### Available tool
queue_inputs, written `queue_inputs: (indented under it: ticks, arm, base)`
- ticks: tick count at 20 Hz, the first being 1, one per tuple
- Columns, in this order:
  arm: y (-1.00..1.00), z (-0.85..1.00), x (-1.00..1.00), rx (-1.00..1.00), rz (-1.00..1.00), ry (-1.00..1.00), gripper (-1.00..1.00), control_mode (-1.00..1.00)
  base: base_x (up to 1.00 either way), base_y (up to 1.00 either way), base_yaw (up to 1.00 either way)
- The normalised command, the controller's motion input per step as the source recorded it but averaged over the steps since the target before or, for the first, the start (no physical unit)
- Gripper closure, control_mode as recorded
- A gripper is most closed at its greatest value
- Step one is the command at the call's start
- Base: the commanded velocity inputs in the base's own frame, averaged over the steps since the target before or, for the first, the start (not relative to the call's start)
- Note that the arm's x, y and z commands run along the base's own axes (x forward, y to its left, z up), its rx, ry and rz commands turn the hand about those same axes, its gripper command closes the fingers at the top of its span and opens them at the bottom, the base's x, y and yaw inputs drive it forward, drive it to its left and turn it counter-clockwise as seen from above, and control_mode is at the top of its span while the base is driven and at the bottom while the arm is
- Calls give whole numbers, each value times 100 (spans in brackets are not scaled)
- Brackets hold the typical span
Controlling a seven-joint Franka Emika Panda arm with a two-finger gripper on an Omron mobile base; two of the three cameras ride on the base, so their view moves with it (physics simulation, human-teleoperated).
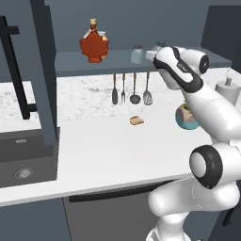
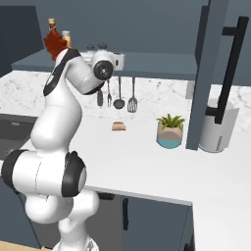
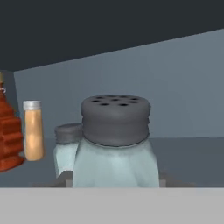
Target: Put the shaker and condiment bottle from the counter next to their counterparts in the cabinet.
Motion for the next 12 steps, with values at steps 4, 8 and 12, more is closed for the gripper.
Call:
queue_inputs:
  ticks: [4, 8, 12]
  arm:
    - [24, 0, 21, -2, 1, 7, 100, -100]
    - [23, 0, 29, -5, 0, 11, 100, -100]
    - [6, 0, 27, -6, 0, 11, 100, -100]
  base:
    - [0, 0, 0]
    - [0, 0, 0]
    - [0, 0, 0]
